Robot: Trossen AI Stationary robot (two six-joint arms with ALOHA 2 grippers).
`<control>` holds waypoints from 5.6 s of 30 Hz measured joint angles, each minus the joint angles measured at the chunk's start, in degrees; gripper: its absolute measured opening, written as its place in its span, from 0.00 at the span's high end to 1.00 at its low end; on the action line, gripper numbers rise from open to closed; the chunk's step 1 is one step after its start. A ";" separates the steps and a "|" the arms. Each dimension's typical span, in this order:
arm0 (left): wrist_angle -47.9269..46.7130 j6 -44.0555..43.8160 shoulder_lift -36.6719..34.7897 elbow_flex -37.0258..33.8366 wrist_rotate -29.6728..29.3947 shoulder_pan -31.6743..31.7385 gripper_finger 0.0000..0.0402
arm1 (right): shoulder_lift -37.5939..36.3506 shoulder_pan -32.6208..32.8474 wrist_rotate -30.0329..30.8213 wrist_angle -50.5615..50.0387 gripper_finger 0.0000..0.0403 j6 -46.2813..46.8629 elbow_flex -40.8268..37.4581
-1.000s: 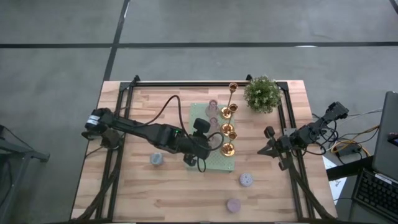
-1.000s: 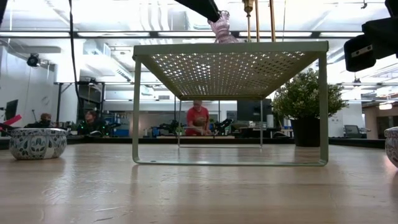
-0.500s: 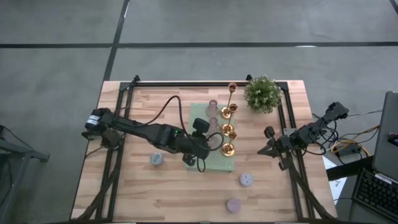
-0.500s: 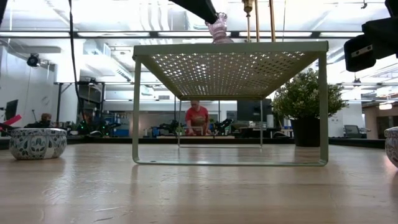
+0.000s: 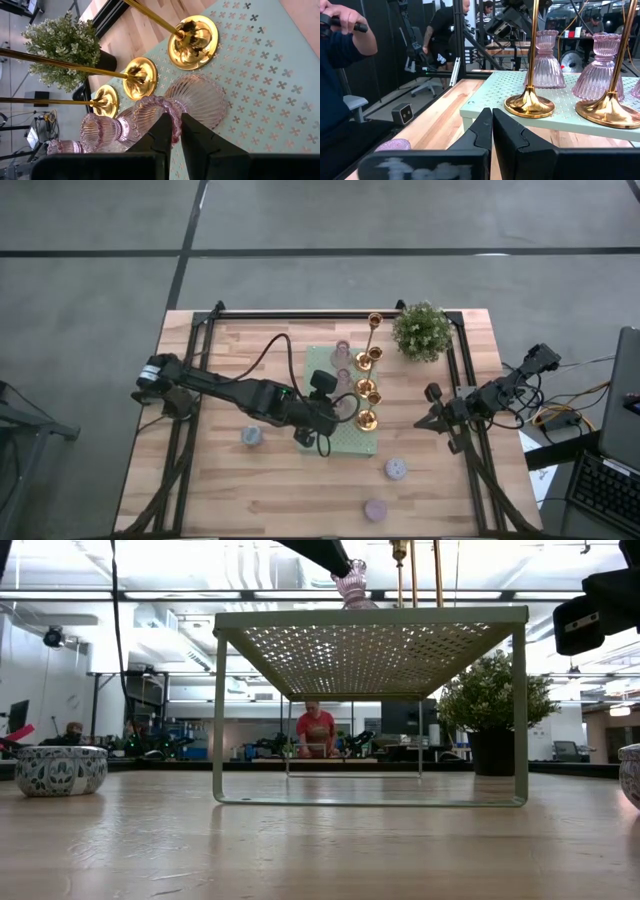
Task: Pick & Place candle stick holders
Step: Put the purple vase on the shelf aligned with the other purple vase, then put the blue patterned scented candle on the shelf
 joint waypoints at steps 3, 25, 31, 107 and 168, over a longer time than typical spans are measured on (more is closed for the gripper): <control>0.07 -0.04 0.00 0.00 -0.02 0.00 0.88 | 0.00 -0.01 0.00 0.02 0.98 -0.01 -0.02; -1.75 -5.52 -1.92 0.99 -10.05 -1.94 0.71 | 0.94 0.01 -0.02 -0.01 0.98 0.28 -0.02; -6.79 -12.78 -2.71 0.77 -11.33 -1.75 0.71 | 2.39 0.01 -0.04 0.00 0.98 2.12 -0.02; -21.15 -60.91 -16.14 -25.94 4.28 -17.96 0.35 | 2.93 0.00 0.00 0.10 0.98 4.49 -0.04; 20.46 -75.42 -34.56 -69.31 4.26 -18.64 0.38 | 2.93 0.00 0.02 0.10 0.98 4.34 -0.04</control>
